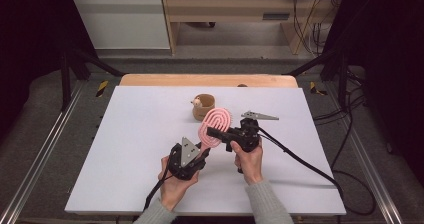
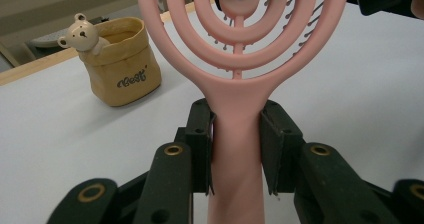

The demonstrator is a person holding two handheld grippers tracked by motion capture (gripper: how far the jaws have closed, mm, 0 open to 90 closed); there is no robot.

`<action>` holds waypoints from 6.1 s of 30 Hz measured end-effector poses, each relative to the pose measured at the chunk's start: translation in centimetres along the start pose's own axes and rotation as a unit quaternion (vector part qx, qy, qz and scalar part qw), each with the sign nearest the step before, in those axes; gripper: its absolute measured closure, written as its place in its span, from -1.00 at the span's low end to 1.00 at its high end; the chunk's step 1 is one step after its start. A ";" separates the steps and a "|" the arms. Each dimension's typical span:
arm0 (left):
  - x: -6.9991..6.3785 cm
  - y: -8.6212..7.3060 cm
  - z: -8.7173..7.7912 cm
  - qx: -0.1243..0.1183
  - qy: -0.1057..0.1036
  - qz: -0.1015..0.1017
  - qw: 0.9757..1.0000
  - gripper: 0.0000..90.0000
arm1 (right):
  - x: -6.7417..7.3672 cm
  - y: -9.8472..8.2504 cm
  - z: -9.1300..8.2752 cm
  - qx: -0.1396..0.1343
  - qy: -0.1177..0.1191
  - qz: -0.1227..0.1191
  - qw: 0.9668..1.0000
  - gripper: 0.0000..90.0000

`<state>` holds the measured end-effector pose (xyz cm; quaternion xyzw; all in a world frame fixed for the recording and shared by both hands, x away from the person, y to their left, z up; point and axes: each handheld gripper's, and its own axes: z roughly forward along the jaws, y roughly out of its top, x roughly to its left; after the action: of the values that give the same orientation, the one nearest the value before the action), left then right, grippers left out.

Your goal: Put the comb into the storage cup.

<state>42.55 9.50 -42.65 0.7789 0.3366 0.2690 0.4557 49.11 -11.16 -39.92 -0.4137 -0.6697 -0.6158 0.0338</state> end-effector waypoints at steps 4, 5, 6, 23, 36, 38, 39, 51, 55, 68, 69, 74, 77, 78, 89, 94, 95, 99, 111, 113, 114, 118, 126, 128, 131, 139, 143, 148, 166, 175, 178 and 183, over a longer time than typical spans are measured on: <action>-0.1 0.1 0.0 -0.002 -0.001 0.001 1.000 0.53 | 0.1 0.1 -0.1 -0.003 0.003 -0.004 1.000 0.38; -0.1 0.1 0.0 -0.003 -0.001 0.001 1.000 0.52 | 0.1 0.1 -0.2 -0.004 0.004 -0.005 1.000 0.38; -0.1 0.1 0.0 -0.003 -0.001 0.002 1.000 0.52 | 0.2 0.1 -0.2 -0.003 0.004 -0.005 1.000 0.39; -0.1 0.4 0.1 -0.006 -0.005 0.000 1.000 0.42 | 0.4 0.3 -0.6 -0.011 0.002 -0.015 1.000 0.39; 0.1 0.5 0.0 -0.010 -0.006 -0.002 1.000 0.22 | 0.3 0.6 -0.8 -0.018 -0.009 -0.020 1.000 0.39; 0.2 0.5 -0.1 -0.012 -0.009 -0.004 1.000 0.16 | 0.3 0.7 -0.9 -0.019 -0.011 -0.021 1.000 0.39; 0.2 0.5 -0.1 -0.012 -0.009 -0.005 1.000 0.12 | 0.3 0.8 -1.0 -0.021 -0.012 -0.022 0.999 0.39; 1.6 1.6 -0.6 -0.021 -0.054 -0.031 0.998 -0.31 | 0.2 1.7 -1.7 -0.032 -0.026 -0.029 0.999 0.39; 2.4 2.1 -0.8 -0.025 -0.073 -0.031 0.997 -0.48 | 0.2 2.0 -2.1 -0.036 -0.031 -0.033 0.998 0.39; 4.3 2.4 -1.6 -0.015 -0.099 -0.024 0.995 -0.89 | 0.2 2.8 -2.8 -0.039 -0.044 -0.042 0.997 0.39; 4.6 2.3 -1.7 -0.015 -0.102 -0.029 0.994 -0.89 | 0.2 2.8 -2.8 -0.039 -0.046 -0.042 0.997 0.39; 5.7 1.6 -2.2 -0.010 -0.104 -0.035 0.994 -0.93 | 0.3 3.2 -3.1 -0.040 -0.051 -0.048 0.997 0.39; 6.4 1.0 -2.5 -0.007 -0.102 -0.039 0.994 -0.93 | 0.3 3.4 -3.1 -0.041 -0.052 -0.050 0.997 0.39; 6.6 0.8 -2.6 -0.009 -0.102 -0.043 0.994 -0.93 | 0.4 3.5 -3.1 -0.041 -0.054 -0.052 0.996 0.39; 9.0 -1.4 -3.9 -0.008 -0.095 -0.065 0.993 -0.93 | 0.6 4.1 -3.3 -0.042 -0.062 -0.063 0.995 0.39; 10.0 -2.6 -4.3 -0.008 -0.093 -0.070 0.993 -0.93 | 0.5 4.3 -3.5 -0.040 -0.066 -0.065 0.995 0.39; 10.2 -2.9 -4.5 -0.008 -0.091 -0.070 0.993 -0.93 | 0.5 4.4 -3.5 -0.041 -0.068 -0.066 0.995 0.39; 10.8 -3.6 -4.8 -0.009 -0.084 -0.073 0.994 -0.93 | 0.5 4.7 -3.7 -0.042 -0.073 -0.067 0.994 0.39; 12.4 -5.6 -6.0 -0.014 -0.058 -0.084 0.995 -0.94 | 0.6 5.5 -4.0 -0.049 -0.081 -0.077 0.993 0.39; 12.7 -5.8 -6.2 -0.017 -0.053 -0.086 0.995 -0.94 | 0.6 5.6 -4.0 -0.048 -0.082 -0.080 0.992 0.39; 12.8 -6.0 -6.3 -0.017 -0.053 -0.087 0.995 -0.94 | 0.7 5.7 -4.0 -0.048 -0.084 -0.081 0.992 0.39; 13.2 -6.7 -6.7 -0.015 -0.048 -0.084 0.995 -0.94 | 0.8 6.0 -3.9 -0.050 -0.086 -0.085 0.991 0.39; 13.9 -7.8 -7.2 -0.009 -0.038 -0.082 0.996 -0.94 | 1.2 6.7 -3.8 -0.053 -0.091 -0.093 0.990 0.39; 14.0 -8.0 -7.3 -0.009 -0.036 -0.081 0.996 -0.94 | 1.2 6.9 -3.7 -0.052 -0.095 -0.096 0.989 0.39; 14.2 -8.2 -7.2 -0.009 -0.035 -0.084 0.996 -0.95 | 1.4 7.1 -3.5 -0.052 -0.096 -0.099 0.989 0.39; 14.4 -8.7 -7.1 -0.001 -0.035 -0.085 0.996 -0.95 | 1.5 7.8 -2.8 -0.051 -0.106 -0.106 0.987 0.39; 14.5 -8.8 -7.1 -0.001 -0.036 -0.086 0.996 -0.96 | 1.5 8.1 -2.5 -0.055 -0.111 -0.106 0.987 0.39; 14.6 -8.9 -7.2 -0.002 -0.038 -0.086 0.996 -0.96 | 1.4 8.6 -2.3 -0.060 -0.121 -0.110 0.985 0.39; 14.7 -9.0 -7.1 -0.001 -0.037 -0.087 0.996 -0.96 | 1.1 10.3 -1.0 -0.072 -0.149 -0.112 0.980 0.39; 14.7 -9.1 -7.1 -0.001 -0.038 -0.087 0.996 -0.96 | 0.5 10.9 -0.4 -0.076 -0.159 -0.108 0.978 0.39; 14.7 -9.1 -7.0 0.001 -0.038 -0.086 0.996 -0.96 | 0.4 11.1 -0.3 -0.078 -0.163 -0.106 0.978 0.39; 14.7 -9.1 -7.1 0.000 -0.039 -0.086 0.996 -0.96 | 0.1 11.4 -0.1 -0.082 -0.170 -0.103 0.977 0.39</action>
<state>44.16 27.84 -46.00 0.7567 0.3848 0.1984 0.4899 55.81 -12.35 -30.71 -0.4422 -0.6519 -0.5896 -0.1786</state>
